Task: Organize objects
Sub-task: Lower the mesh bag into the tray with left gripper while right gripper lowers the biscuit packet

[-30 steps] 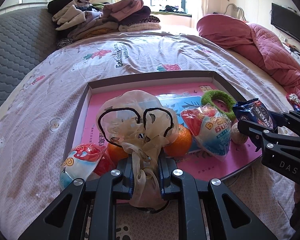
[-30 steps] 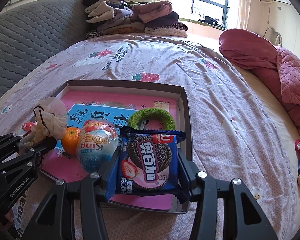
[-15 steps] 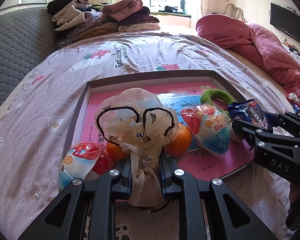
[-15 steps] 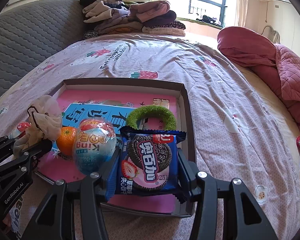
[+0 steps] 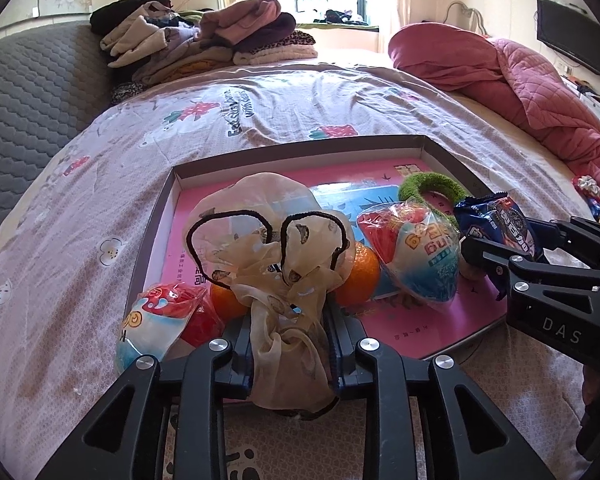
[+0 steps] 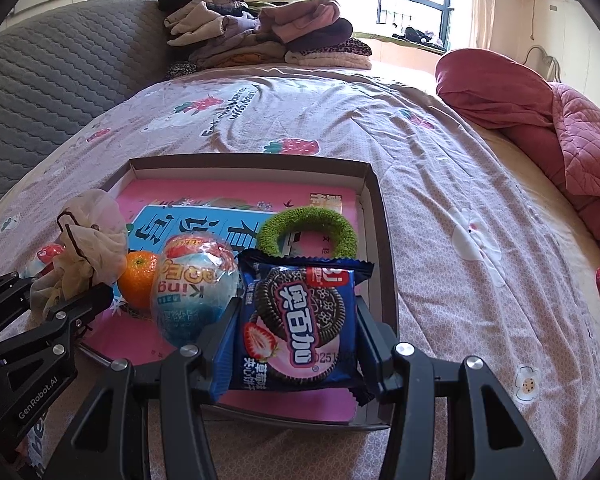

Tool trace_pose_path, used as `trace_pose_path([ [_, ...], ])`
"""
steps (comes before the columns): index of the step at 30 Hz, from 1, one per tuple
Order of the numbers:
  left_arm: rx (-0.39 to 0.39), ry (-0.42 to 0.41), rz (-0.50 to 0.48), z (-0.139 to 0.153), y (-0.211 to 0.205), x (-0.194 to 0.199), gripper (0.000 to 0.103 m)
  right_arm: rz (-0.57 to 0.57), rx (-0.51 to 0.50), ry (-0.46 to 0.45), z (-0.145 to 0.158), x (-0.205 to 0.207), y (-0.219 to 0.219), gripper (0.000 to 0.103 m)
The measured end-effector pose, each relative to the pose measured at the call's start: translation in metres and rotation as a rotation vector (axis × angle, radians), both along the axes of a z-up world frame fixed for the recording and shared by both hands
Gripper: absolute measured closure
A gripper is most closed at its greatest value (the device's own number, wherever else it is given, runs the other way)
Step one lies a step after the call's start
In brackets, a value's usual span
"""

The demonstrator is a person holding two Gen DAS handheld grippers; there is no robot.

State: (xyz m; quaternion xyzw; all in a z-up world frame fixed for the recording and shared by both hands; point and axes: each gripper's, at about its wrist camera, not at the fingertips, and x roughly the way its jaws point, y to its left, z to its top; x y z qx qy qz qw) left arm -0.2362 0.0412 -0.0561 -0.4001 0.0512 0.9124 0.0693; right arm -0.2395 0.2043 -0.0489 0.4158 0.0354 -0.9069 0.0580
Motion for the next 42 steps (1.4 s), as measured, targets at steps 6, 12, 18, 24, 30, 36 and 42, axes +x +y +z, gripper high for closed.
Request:
trace_pose_path([
  [6, -0.010, 0.009, -0.003, 0.000, 0.002, 0.000, 0.069, -0.008, 0.014, -0.012, -0.003, 0.001, 0.001, 0.051],
  [12, -0.001, 0.019, -0.005, 0.002, 0.002, 0.002, 0.061, -0.009, 0.049, -0.006, -0.004, 0.003, -0.001, 0.050],
  [18, -0.008, 0.036, -0.005, 0.004, 0.003, 0.003, 0.049, -0.013, 0.047, -0.009, -0.004, 0.005, 0.001, 0.050],
  [24, -0.015, 0.040, 0.001, 0.006, 0.002, 0.004, 0.043, -0.026, 0.032, 0.003, 0.004, 0.007, 0.004, 0.050],
  [30, -0.004, 0.036, 0.011, 0.007, -0.002, 0.004, 0.036, -0.025, 0.032, 0.014, 0.010, 0.007, 0.004, 0.050],
  [36, -0.004, 0.042, 0.019, 0.011, -0.003, 0.006, 0.029, -0.022, 0.023, 0.023, 0.014, 0.008, 0.002, 0.050],
  [42, -0.004, 0.048, 0.021, 0.015, -0.003, 0.007, 0.028, -0.021, 0.021, 0.040, 0.022, 0.012, 0.000, 0.049],
])
